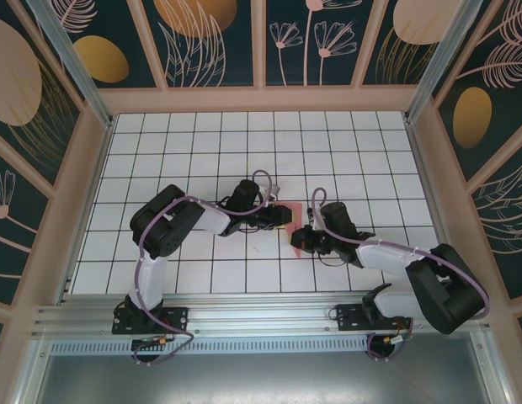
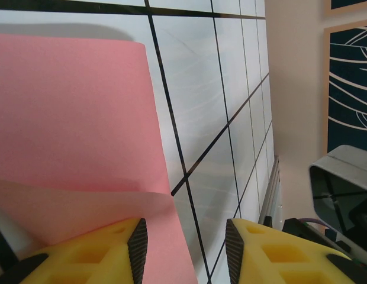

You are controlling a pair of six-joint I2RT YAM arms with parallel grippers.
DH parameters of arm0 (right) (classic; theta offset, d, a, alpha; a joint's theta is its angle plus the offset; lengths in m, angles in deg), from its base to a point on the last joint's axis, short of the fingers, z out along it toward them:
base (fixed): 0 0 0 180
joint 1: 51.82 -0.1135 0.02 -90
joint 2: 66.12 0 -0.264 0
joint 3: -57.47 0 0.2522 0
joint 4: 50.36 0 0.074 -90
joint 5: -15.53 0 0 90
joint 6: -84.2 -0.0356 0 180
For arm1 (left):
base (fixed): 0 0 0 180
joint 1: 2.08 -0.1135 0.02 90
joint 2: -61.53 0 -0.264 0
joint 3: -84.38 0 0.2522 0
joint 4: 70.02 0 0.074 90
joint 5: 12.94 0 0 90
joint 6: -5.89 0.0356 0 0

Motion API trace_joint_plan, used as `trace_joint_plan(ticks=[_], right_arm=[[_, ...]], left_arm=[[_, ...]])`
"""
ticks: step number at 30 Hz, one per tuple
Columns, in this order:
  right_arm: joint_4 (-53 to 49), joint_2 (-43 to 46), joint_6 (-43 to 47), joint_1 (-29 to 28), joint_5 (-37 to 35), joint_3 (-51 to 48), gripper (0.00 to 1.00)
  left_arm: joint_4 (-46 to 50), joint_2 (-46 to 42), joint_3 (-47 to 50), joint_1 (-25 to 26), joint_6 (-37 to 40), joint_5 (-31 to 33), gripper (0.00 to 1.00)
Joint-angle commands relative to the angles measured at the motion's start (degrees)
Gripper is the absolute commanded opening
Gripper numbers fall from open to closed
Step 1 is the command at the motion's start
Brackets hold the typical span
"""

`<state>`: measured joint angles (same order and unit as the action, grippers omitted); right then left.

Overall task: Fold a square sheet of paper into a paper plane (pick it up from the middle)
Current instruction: Fold the wing for the fifth time at the center of the table.

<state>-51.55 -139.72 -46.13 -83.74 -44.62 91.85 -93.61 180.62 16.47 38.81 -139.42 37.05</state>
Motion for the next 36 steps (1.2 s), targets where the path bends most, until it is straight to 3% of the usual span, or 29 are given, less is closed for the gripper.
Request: trace_joint_plan(ticks=[1, 22, 29, 36], right_arm=[[-1.81, -1.87, 1.39, -0.25, 1.41, 1.5, 0.01], [0.94, -4.84, -0.08, 2.74, -0.25, -4.39, 0.01], [3.41, -9.71, -2.52, 3.53, 0.68, -7.7, 0.0], [-0.1, -4.53, -2.17, 3.62, 1.98, -4.35, 0.0]], left_arm=[[9.33, 4.22, 0.56, -0.02, 3.98, 8.91, 0.42], [10.71, 5.1, 0.1, -0.06, 4.72, 9.3, 0.41], [10.95, 5.37, 0.14, -0.03, 4.65, 9.45, 0.4], [11.85, 5.28, -0.25, -0.02, 4.96, 9.64, 0.4]])
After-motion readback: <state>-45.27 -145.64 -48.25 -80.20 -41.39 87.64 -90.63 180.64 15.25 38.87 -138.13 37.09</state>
